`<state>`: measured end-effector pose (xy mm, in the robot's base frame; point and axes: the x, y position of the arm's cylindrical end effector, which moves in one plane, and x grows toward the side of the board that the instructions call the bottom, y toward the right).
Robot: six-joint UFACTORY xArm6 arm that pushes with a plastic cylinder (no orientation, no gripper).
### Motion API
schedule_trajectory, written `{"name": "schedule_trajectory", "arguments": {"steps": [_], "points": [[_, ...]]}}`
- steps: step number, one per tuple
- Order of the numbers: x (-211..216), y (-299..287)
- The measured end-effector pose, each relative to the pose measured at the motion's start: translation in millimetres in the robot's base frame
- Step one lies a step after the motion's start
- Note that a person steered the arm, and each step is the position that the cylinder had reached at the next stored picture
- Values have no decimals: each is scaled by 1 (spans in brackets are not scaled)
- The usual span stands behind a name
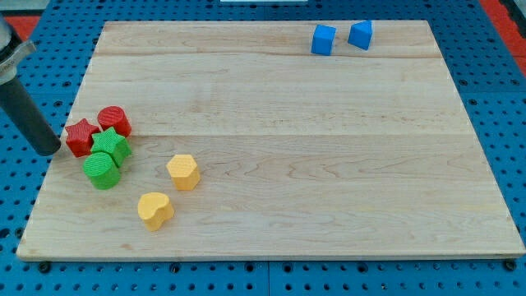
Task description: Push the red star slightly diagonal to the bottom left of triangle
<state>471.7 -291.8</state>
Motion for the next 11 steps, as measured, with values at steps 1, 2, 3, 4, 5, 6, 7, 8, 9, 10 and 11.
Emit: {"name": "schedule_trajectory", "arguments": {"steps": [1,2,3,4,5,6,7,8,9,10,11], "points": [[11,2],[9,8],[-32,39],[-36,100],[-45,142],[-56,177],[-83,228],[-108,267],[-109,267],[-107,261],[-86,288]]}}
